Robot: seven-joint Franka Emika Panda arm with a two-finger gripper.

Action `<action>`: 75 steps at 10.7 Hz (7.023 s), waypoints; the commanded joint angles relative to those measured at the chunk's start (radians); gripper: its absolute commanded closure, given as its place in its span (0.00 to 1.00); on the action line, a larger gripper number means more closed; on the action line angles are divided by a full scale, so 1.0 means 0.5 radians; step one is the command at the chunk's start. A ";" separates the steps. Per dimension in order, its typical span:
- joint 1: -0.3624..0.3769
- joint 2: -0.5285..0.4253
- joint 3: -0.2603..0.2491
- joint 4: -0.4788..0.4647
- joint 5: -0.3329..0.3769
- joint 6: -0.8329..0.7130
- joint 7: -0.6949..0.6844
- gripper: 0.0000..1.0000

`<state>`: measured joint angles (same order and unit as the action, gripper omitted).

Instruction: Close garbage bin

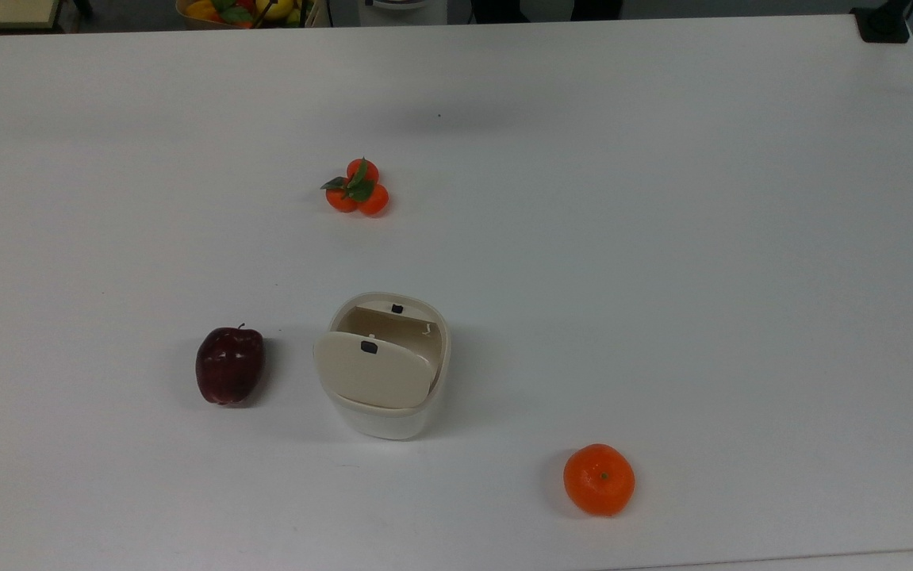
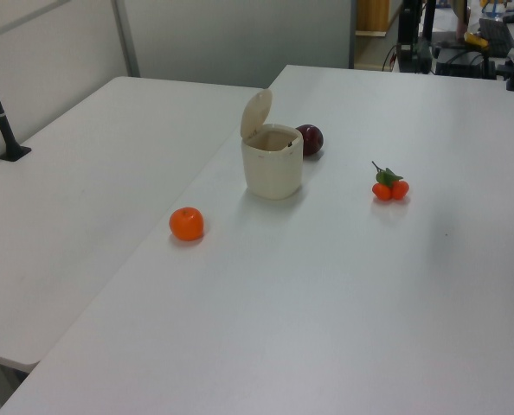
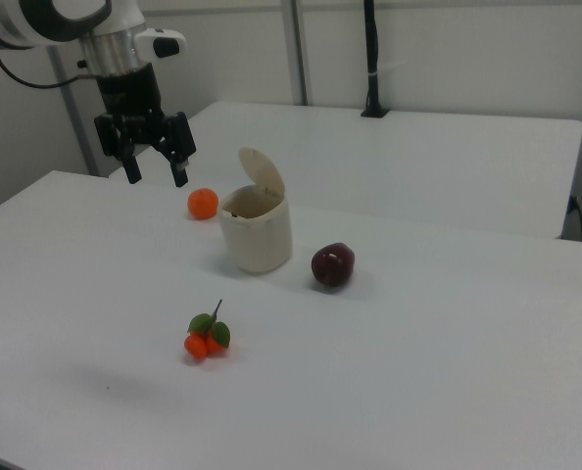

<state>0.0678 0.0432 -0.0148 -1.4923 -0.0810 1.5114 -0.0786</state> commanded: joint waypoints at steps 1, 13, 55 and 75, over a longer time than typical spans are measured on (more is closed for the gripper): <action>0.006 -0.050 -0.010 -0.043 0.036 -0.025 -0.018 0.89; 0.015 0.189 -0.010 -0.037 0.049 0.730 0.297 1.00; 0.131 0.865 0.008 -0.108 0.024 1.883 0.470 1.00; 0.134 0.583 0.011 -0.028 0.052 1.369 0.470 1.00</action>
<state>0.1222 0.4416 -0.0011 -1.4871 -0.0719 2.3307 0.1464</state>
